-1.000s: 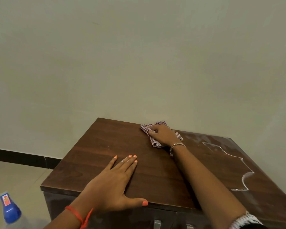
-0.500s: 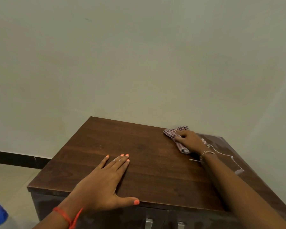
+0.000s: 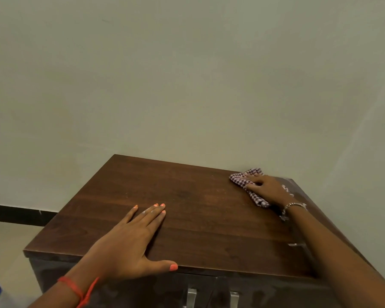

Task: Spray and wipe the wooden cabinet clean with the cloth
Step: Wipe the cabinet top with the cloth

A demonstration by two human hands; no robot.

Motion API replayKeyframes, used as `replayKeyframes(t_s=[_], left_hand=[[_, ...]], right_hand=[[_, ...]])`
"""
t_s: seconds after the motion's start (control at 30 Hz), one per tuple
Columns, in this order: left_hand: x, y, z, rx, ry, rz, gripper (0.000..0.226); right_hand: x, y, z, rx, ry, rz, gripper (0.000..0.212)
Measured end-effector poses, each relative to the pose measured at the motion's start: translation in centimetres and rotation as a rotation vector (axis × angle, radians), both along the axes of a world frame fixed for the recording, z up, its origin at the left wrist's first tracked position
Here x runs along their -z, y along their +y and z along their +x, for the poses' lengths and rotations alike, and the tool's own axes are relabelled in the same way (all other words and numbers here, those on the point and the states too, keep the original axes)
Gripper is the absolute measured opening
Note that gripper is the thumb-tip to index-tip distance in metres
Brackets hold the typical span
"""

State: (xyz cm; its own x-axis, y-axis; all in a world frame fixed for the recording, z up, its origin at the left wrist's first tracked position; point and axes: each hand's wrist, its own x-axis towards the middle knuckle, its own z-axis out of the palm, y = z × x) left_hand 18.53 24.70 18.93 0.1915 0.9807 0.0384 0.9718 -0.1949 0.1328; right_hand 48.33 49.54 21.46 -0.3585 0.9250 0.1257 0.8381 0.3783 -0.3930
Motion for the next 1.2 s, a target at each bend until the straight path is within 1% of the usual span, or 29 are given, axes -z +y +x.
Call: replayKeyframes(t_s=[0.07,0.1,0.17,0.2,0.27,0.33,0.4,0.47,0.5,0.57,0.63,0.67,0.73,0.8,0.87,0.93,0.97,1.03,1.07,1.13,1.2], left_hand=[[0.0,0.0,-0.1,0.001,-0.004,0.010,0.112],[0.0,0.0,0.0,0.001,-0.002,0.015,0.113],[0.1,0.1,0.0,0.004,0.009,0.017,0.115],[0.1,0.1,-0.1,0.003,0.011,0.018,0.116],[0.1,0.2,-0.1,0.008,0.012,0.018,0.117],[0.1,0.2,-0.1,0.017,0.006,0.021,0.119],[0.2,0.2,-0.2,0.019,-0.001,0.027,0.119],[0.2,0.2,-0.1,0.020,-0.004,0.027,0.119],[0.1,0.2,-0.1,0.020,-0.003,0.027,0.119],[0.0,0.2,0.0,0.021,-0.004,0.029,0.121],[-0.1,0.1,0.0,0.023,-0.012,0.024,0.122],[-0.2,0.0,0.1,0.024,-0.017,0.022,0.122],[-0.4,0.0,0.1,0.026,-0.021,0.019,0.123],[-0.5,-0.1,0.0,0.023,-0.019,0.019,0.125],[-0.4,-0.2,0.0,0.020,-0.015,0.025,0.125],[-0.2,-0.2,0.0,0.021,-0.010,0.027,0.124],[-0.1,-0.1,0.0,0.022,-0.010,0.028,0.124],[-0.1,0.0,0.0,0.024,-0.003,0.027,0.125],[-0.1,0.1,0.0,0.026,0.001,0.025,0.125],[0.0,0.2,0.0,0.025,0.002,0.037,0.126],[0.0,0.2,-0.1,0.021,0.001,0.038,0.126]], right_hand=[[0.1,-0.8,1.9,-0.017,0.100,-0.010,0.033],[0.2,-0.6,2.6,0.031,0.122,0.010,0.033],[0.5,0.1,3.0,0.148,0.072,0.044,0.036],[0.4,0.4,2.7,0.181,0.012,0.040,0.038],[0.4,0.8,1.8,0.186,-0.074,0.005,0.044],[0.2,0.0,0.9,0.129,-0.116,-0.004,0.046],[0.2,-2.2,0.8,0.034,-0.120,0.011,0.043],[0.4,-4.4,2.0,-0.086,-0.088,0.008,0.040],[0.5,-5.3,2.9,-0.112,-0.053,-0.006,0.039],[0.5,-5.9,4.3,-0.044,-0.019,0.008,0.040],[0.3,-5.7,4.4,0.073,-0.114,0.007,0.044],[0.1,-5.8,4.0,0.090,-0.179,0.001,0.045],[-0.1,-6.7,2.6,0.033,-0.229,-0.014,0.045],[-0.1,-9.0,1.8,-0.096,-0.218,-0.016,0.043],[0.2,-12.0,2.4,-0.225,-0.201,-0.020,0.042],[0.6,-14.1,4.3,-0.278,-0.179,-0.035,0.039],[0.6,-14.6,5.5,-0.268,-0.145,-0.050,0.038],[0.3,-14.3,7.0,-0.176,-0.064,-0.059,0.037],[0.1,-13.8,7.2,-0.120,-0.070,-0.037,0.037],[0.1,-13.1,6.5,-0.040,-0.143,0.008,0.037],[0.4,-13.3,5.4,-0.054,-0.197,0.028,0.040]])
